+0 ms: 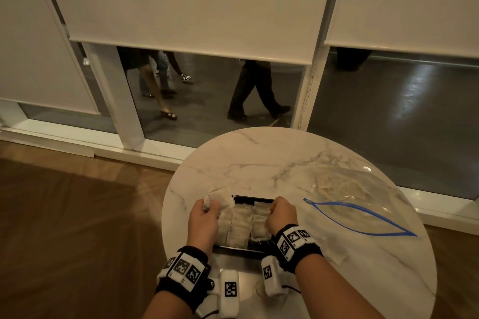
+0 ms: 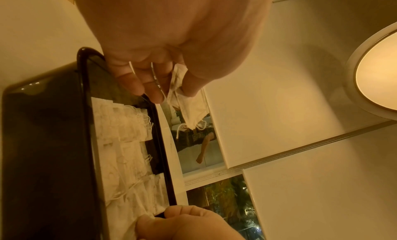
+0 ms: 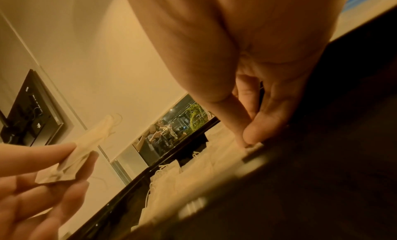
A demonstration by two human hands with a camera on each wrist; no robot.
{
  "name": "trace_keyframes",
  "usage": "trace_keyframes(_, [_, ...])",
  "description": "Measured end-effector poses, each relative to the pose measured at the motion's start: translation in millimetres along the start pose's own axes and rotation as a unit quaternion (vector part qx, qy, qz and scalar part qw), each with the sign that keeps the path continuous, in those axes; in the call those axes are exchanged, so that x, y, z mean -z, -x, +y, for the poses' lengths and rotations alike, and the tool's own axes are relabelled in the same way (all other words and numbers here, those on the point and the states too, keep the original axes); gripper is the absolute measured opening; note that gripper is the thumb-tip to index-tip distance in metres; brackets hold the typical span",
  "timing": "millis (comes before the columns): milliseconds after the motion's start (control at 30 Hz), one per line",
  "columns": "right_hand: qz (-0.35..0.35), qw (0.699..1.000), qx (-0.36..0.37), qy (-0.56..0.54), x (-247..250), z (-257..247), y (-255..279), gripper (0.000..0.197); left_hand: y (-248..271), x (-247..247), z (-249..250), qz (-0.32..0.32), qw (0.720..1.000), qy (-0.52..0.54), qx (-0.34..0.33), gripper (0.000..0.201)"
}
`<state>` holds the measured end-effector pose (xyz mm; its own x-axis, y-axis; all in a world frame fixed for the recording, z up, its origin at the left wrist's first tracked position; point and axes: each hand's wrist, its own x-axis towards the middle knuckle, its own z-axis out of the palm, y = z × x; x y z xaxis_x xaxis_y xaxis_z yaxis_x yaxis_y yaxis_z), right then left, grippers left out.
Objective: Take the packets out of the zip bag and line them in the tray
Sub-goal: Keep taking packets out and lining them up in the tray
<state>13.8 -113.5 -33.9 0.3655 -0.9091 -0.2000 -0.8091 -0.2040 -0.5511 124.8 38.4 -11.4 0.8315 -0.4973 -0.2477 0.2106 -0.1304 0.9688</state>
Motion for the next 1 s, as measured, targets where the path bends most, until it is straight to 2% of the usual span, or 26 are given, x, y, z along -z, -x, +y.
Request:
trace_keyframes(367, [0.009,1.000,0.009,0.005,-3.5,0.3,6.0,0.032,-1.4,-0.2,-3.7,0.005,1.000,-0.005,-0.007,0.013])
trace_keyframes(1000, [0.012,1.000,0.005,-0.019,-2.5,0.3,5.8,0.030,0.3,-1.6,-2.7,0.006,1.000,-0.007,-0.010,0.014])
